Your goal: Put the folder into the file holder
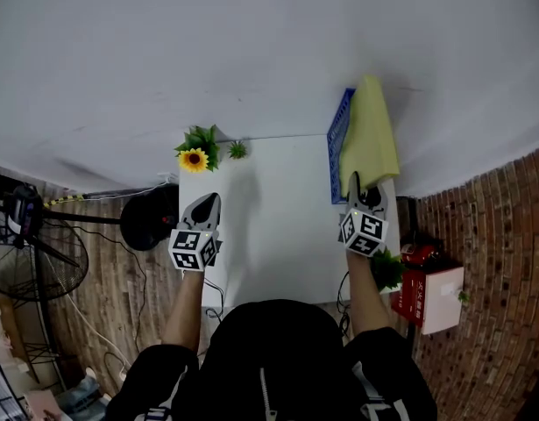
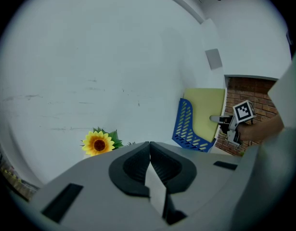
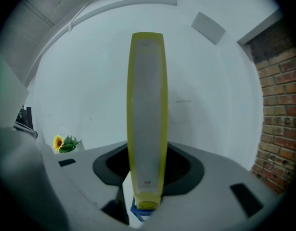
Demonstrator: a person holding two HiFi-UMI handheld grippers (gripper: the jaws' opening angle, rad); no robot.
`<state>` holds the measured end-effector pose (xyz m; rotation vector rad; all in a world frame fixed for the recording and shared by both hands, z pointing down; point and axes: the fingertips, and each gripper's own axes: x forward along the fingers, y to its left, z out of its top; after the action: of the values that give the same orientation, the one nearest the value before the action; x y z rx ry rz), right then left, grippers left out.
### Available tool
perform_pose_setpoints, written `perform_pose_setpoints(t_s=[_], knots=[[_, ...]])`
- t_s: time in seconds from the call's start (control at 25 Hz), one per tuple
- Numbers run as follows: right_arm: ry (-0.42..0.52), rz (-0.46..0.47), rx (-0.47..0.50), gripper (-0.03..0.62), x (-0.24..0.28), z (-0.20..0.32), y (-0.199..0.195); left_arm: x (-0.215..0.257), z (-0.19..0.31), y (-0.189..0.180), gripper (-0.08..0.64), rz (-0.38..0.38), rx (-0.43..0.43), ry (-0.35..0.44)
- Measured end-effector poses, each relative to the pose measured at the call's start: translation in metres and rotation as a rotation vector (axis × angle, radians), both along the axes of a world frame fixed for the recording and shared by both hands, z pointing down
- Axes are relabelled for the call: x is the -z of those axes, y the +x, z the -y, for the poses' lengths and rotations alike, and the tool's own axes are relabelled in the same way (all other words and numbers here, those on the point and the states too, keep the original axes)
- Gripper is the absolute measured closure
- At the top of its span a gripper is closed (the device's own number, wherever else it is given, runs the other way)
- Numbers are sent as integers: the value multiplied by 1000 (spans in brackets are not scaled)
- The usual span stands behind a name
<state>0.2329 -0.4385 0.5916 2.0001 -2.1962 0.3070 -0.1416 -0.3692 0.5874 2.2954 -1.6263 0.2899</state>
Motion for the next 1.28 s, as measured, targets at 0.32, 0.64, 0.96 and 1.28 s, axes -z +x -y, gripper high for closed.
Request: perform_pose_setpoints(t_s=[0.32, 0.64, 0.96, 1.28], knots=[[-36, -10, 14, 410, -19, 2, -3, -3, -2, -4, 537, 5, 10, -3], [-78, -24, 24, 407, -35, 2, -6, -2, -7, -8, 537, 3, 29, -3], [-123, -27, 45, 401, -53, 0, -5, -1, -18, -11, 537, 6, 50, -8], [-160, -54, 106, 371, -60, -4, -17, 0, -29, -14, 537, 12, 66, 5]])
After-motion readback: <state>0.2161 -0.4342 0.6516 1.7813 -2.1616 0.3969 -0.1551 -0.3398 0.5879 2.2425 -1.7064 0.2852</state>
